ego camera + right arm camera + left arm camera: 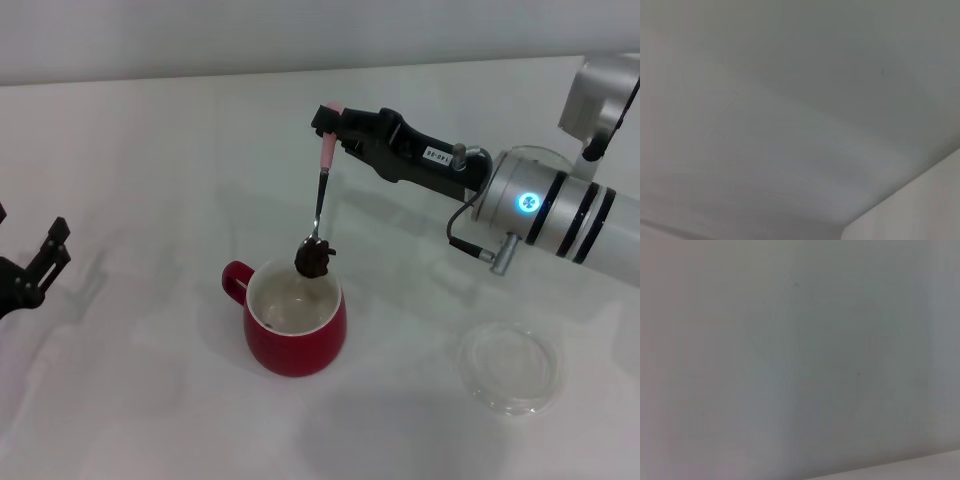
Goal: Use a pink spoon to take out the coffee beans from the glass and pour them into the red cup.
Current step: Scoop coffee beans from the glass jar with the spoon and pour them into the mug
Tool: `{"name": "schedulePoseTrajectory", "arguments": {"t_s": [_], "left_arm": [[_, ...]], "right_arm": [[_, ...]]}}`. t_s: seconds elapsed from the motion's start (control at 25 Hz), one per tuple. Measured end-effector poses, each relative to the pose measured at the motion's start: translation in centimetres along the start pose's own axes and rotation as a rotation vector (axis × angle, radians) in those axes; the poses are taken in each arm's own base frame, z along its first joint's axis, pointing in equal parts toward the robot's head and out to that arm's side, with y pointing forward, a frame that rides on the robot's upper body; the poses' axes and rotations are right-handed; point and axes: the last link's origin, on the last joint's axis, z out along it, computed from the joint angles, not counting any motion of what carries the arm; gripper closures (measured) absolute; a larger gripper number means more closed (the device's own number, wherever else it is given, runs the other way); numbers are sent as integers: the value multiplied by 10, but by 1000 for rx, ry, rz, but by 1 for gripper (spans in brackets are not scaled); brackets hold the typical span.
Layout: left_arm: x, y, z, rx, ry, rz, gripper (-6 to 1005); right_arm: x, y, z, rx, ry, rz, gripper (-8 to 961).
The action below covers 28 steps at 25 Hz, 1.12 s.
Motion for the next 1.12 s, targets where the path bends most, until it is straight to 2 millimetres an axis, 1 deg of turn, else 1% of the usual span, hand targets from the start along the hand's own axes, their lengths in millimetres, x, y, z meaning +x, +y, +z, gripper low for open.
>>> {"name": "schedulePoseTrajectory", "arguments": {"t_s": [0.12, 0.28, 0.64, 1.12], "left_arm": [[-1, 0, -1, 0, -1, -1, 237], [-1, 1, -2, 2, -3, -3, 238], [-1, 0, -2, 4, -3, -3, 237], [-1, 0, -1, 0, -2, 0, 238]], "right_arm": [[3, -1, 1, 3, 12, 1, 804], [6, 1, 6, 7, 35, -7, 804], [5, 5, 16, 4, 66, -41, 804], [5, 5, 20, 17, 93, -108, 804]]}}
